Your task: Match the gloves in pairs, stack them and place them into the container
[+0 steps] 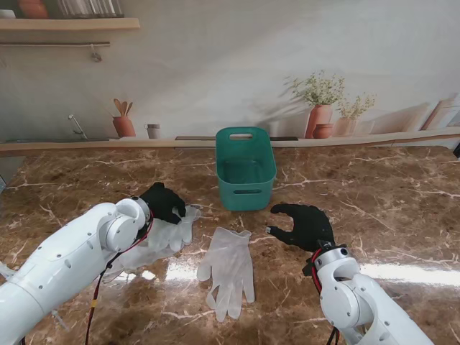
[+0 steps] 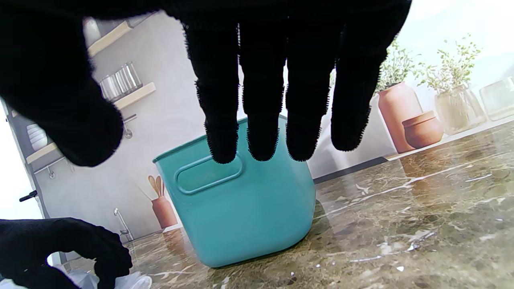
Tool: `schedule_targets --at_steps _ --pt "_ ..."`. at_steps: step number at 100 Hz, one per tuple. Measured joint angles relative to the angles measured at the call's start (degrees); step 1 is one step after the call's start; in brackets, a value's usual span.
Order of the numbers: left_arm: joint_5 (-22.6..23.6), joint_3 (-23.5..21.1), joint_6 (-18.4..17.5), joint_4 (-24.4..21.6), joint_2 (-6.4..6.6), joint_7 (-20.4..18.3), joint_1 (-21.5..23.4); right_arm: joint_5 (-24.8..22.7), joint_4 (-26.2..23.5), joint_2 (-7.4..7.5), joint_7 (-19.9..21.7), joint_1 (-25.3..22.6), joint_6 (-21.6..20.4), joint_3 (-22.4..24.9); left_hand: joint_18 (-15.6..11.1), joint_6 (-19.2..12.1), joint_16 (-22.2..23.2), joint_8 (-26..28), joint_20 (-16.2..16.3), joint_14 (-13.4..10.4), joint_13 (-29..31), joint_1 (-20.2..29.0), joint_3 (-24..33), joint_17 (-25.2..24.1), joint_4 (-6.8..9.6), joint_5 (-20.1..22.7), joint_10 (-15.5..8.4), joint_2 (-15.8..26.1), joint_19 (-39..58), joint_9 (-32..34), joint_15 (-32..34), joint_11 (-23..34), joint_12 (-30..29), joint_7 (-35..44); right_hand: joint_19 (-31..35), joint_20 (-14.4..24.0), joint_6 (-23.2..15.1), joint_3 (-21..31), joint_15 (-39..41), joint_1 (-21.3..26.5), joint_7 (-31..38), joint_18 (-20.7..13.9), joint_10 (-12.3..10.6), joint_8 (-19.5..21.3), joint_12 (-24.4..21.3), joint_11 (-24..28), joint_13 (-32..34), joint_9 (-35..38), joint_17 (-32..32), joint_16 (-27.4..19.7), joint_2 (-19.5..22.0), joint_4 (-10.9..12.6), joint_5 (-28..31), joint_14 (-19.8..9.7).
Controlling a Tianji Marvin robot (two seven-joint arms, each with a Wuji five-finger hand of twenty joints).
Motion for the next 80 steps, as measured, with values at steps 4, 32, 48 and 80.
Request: schedule_targets --at_steps 4,32,48,80 --pt "0.19 0.09 0.0 0.33 -0.14 1.09 -0.02 0.06 0.0 0.0 0.0 0.01 0.0 -0.02 0.03 -0.39 0.07 -0.39 -0.89 0.0 0.01 0.27 0.01 0.01 0.0 1.47 0.0 1.67 1.75 1.72 0.19 0.19 0.13 3.9 0.0 0.0 0.0 0.25 0.0 0.0 0.0 0.19 0.0 0.0 0.0 0.0 0.0 0.0 0.0 0.0 0.0 0.0 0.0 0.01" --pt "-0.56 -4.06 0.25 0.04 -1.3 4.5 2.15 0.18 0.11 0.0 -0.02 0.18 -0.08 -0.28 0.35 -1.39 1.52 -0.67 -1.65 0.0 1.48 1.11 -6.95 0.25 -0.26 2.27 0.23 7.53 7.72 3.63 2.26 0.89 1.58 9.09 0.0 0.0 -0.01 0.84 0.11 0.0 0.0 0.23 0.0 0.0 0.0 0.19 0.01 0.06 0.02 0.0 0.11 0.0 0.02 0.01" --pt "-3.68 -9.16 2.42 -4.01 -1.81 5.05 5.7 0.17 0.16 0.0 0.02 0.37 -0.14 -0.54 0.72 -1.51 1.55 -0.65 -1.66 0.22 1.48 1.01 -7.37 0.26 -0.2 2.2 0.88 8.06 7.78 3.63 2.86 0.89 1.94 9.24 0.0 0.0 -0.01 0.93 0.12 0.0 0.0 0.23 0.02 0.0 0.0 0.59 0.02 0.7 0.03 0.0 0.12 0.0 0.02 0.01" --pt "-9.93 -19.56 6.42 -16.15 -2.83 4.45 14.41 -0.03 0.05 0.22 0.58 1.46 -0.44 -2.38 2.46 -1.68 2.49 -3.56 0.22 1.55 2.46 2.09 -7.53 0.2 -0.77 5.23 1.66 4.03 7.84 5.61 2.89 0.9 2.77 9.24 0.03 0.0 -0.02 1.04 0.14 0.0 0.04 0.24 0.05 0.0 0.0 0.59 0.04 0.83 0.03 0.02 0.23 0.0 0.05 0.04"
